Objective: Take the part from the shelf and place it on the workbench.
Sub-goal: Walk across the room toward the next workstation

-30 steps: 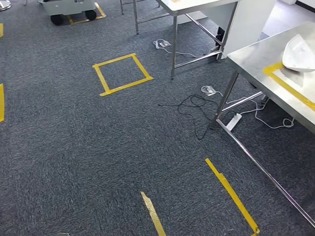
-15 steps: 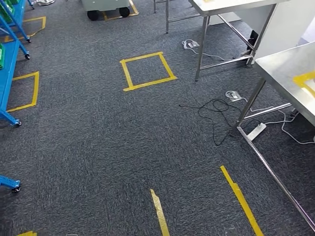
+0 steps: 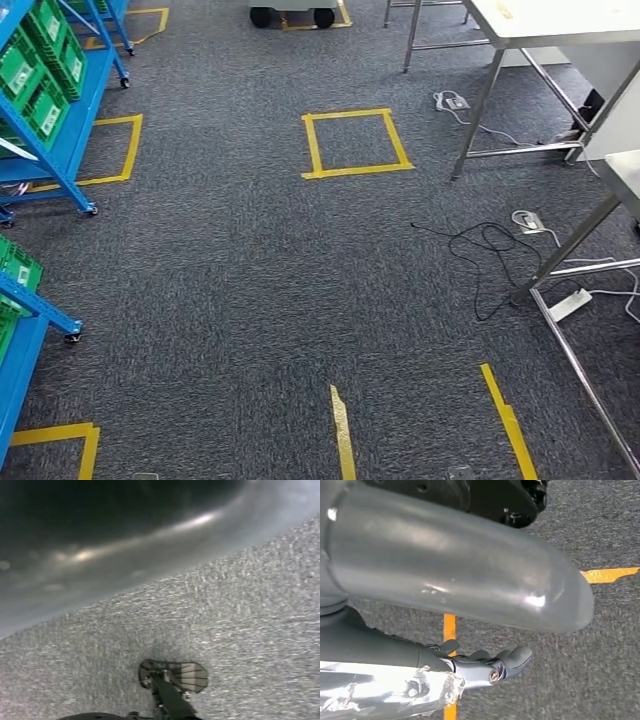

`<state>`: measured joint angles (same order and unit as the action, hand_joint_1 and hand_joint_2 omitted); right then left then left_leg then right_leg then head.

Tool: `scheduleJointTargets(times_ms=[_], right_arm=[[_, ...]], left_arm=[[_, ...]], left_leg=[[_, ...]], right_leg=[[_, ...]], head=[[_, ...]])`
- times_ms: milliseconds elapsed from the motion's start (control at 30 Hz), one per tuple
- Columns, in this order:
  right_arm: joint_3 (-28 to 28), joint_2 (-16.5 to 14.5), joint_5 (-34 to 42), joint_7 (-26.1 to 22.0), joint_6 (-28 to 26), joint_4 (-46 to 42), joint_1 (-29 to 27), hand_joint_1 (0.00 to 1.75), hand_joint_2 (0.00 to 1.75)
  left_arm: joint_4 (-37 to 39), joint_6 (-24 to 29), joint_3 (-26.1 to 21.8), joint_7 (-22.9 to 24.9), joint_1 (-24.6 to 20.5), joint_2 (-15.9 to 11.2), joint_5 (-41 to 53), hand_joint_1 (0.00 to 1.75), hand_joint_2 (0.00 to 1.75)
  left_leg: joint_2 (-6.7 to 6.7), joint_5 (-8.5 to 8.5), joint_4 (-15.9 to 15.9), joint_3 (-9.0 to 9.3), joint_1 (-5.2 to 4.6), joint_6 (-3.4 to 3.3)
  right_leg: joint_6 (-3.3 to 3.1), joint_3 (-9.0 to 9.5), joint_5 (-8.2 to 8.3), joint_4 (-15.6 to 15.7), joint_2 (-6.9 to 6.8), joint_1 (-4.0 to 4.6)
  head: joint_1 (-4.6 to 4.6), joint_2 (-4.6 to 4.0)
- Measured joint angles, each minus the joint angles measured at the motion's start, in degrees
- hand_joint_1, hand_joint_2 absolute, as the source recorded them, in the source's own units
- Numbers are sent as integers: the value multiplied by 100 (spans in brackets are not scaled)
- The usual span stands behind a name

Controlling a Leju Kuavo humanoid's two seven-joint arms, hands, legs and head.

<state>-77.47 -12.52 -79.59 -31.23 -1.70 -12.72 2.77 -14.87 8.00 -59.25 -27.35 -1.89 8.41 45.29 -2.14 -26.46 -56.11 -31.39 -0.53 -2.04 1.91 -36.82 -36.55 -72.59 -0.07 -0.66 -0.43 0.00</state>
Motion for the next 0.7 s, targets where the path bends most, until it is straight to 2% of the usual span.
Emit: scheduleJointTargets(times_ms=[33, 67, 100, 133, 167, 200, 233, 267, 333, 367, 433, 467, 500, 533, 600, 667, 700], right_arm=[[-1, 3, 4, 0, -1, 0, 0, 0, 0], [-1, 7, 8, 0, -2, 0, 1, 0, 0], [-1, 10, 10, 1, -2, 0, 3, 0, 0], [0, 12, 14, 3, -3, 0, 5, 0, 0], [1, 13, 18, 4, -4, 0, 6, 0, 0], [1, 13, 21, 5, -5, 0, 7, 0, 0], [-1, 13, 25, 7, -7, 0, 7, 0, 0], [-2, 13, 26, 5, -8, 0, 7, 0, 0], [-3, 13, 28, 3, -8, 0, 3, 0, 0], [-3, 13, 31, 2, -8, 0, -4, 0, 0], [-3, 14, 43, 2, -8, 0, -20, 0, 0], [-3, 15, 50, 2, -9, 0, -23, 0, 0], [-3, 15, 56, 2, -9, 0, -21, 0, 0], [-3, 14, 61, 2, -9, 0, -18, 0, 0], [-3, 13, 64, -1, -9, 0, -13, 0, 0], [-3, 13, 66, -2, -10, 0, -11, 0, 0], [-3, 13, 66, -1, -11, 0, -7, 0, 0]], left_arm=[[1, 1, 4, 1, 6, 9, 15, 0, 0], [1, 3, 9, 1, 8, 17, 28, 0, 0], [1, 6, 11, 1, 4, 21, 36, 0, 0], [1, 10, 14, 1, -3, 24, 42, 0, 0], [1, 15, 16, 1, -5, 25, 48, 0, 0], [1, 18, 17, 1, 0, 25, 54, 0, 0], [1, 21, 19, 1, 13, 26, 59, 0, 0], [2, 22, 21, 1, 29, 26, 63, 0, 0], [3, 25, 26, 1, 34, 26, 72, 0, 0], [3, 25, 31, 1, 25, 27, 77, 0, 0], [3, 23, 48, 1, 10, 38, 90, 0, 0], [3, 21, 55, 1, 15, 44, 95, 0, 0], [3, 20, 61, 1, 26, 50, 99, 0, 0], [3, 20, 63, 1, 37, 53, 102, 0, 0], [3, 21, 67, 1, 38, 54, 112, 0, 0], [3, 22, 69, 1, 13, 54, 127, 0, 0], [3, 22, 70, 2, 7, 55, 134, 0, 0]], left_leg=[[-75, -4, -9, 8, 3, 7], [-149, -13, -25, 13, 9, 21], [-219, -28, -57, 5, 5, 45], [-282, -35, -86, -16, 2, 73], [-336, -34, -110, -45, 2, 104], [-391, -23, -126, -77, 5, 137], [-446, -9, -129, -101, 17, 165], [-421, -26, -152, -121, 23, 194], [-202, -217, -432, -255, 23, 251], [-37, -392, -743, -401, 25, 277], [126, -712, -1488, -762, 46, 311], [152, -758, -1710, -868, 57, 315], [166, -693, -1727, -871, 63, 310], [187, -534, -1525, -762, 63, 295], [371, -175, -770, -355, 24, 235], [559, -59, -245, -94, -41, 168], [578, -87, -177, -77, -66, 147]], right_leg=[[0, 108, 218, 282, 27, -6], [0, 273, 448, 678, 103, -19], [2, 439, 607, 1056, 227, -38], [-5, 570, 687, 1321, 332, -52], [-17, 636, 694, 1449, 406, -59], [-36, 659, 673, 1476, 418, -54], [-67, 666, 679, 1479, 366, -51], [-95, 669, 691, 1492, 307, -51], [-153, 685, 709, 1521, 175, -56], [-173, 691, 706, 1525, 96, -46], [-202, 689, 691, 1526, -71, -22], [-211, 692, 682, 1525, -151, -11], [-214, 698, 675, 1525, -222, -3], [-214, 710, 666, 1525, -285, 4], [-196, 747, 638, 1524, -405, 17], [-157, 761, 605, 1516, -518, 38], [-134, 764, 595, 1517, -575, 45]], head=[[-1, 0], [2, 0], [4, 0], [2, 0], [4, 0], [3, 0], [1, 0], [1, 0], [-36, 0], [-54, 0], [-69, 0], [-69, 0], [-70, 0], [-71, 0], [-70, 0], [-65, 0], [-63, 0]])
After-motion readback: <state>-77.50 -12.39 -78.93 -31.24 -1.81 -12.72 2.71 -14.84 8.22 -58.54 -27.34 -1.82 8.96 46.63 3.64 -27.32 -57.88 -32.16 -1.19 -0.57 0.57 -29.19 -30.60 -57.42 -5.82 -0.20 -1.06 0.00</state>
